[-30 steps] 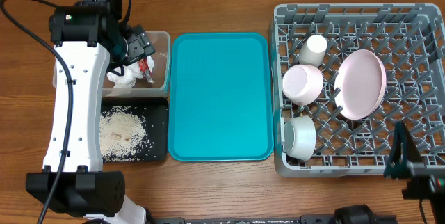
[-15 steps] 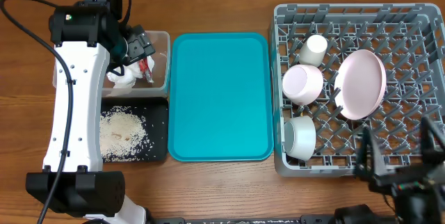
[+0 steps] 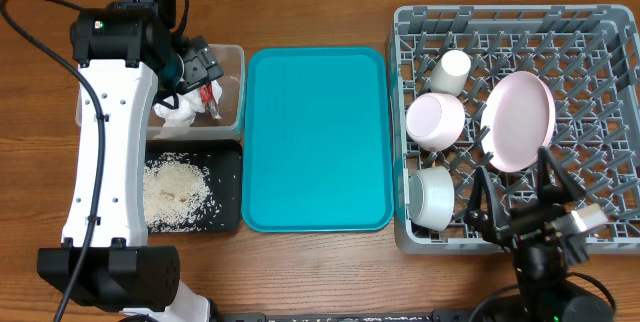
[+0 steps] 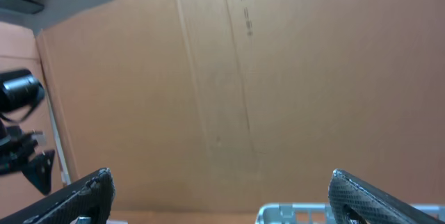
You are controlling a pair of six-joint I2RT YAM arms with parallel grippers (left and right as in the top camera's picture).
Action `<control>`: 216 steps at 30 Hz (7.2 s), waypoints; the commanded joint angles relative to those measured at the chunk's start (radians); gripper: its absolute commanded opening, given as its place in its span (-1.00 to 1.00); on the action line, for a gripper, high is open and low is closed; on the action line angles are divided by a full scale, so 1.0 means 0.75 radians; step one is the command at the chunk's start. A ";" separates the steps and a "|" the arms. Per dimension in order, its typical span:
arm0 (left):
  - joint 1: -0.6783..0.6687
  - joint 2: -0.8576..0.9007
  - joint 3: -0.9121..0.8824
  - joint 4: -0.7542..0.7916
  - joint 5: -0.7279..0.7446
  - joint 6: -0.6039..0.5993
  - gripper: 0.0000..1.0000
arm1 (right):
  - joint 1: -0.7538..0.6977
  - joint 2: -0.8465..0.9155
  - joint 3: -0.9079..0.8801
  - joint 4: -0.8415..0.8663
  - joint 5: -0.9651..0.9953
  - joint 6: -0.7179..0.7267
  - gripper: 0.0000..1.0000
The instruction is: Sort waste into correct bins and load items into the dishwasher
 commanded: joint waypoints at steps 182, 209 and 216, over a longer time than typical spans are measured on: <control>-0.008 -2.335 -2.578 1.824 0.285 0.791 1.00 | -0.003 -0.017 -0.301 -0.255 0.003 -0.214 1.00; -0.008 -2.335 -2.578 1.824 0.285 0.791 1.00 | -0.003 -0.017 -0.301 -0.255 0.003 -0.214 1.00; -0.008 -2.335 -2.578 1.824 0.285 0.791 1.00 | -0.003 -0.017 -0.301 -0.255 0.003 -0.214 1.00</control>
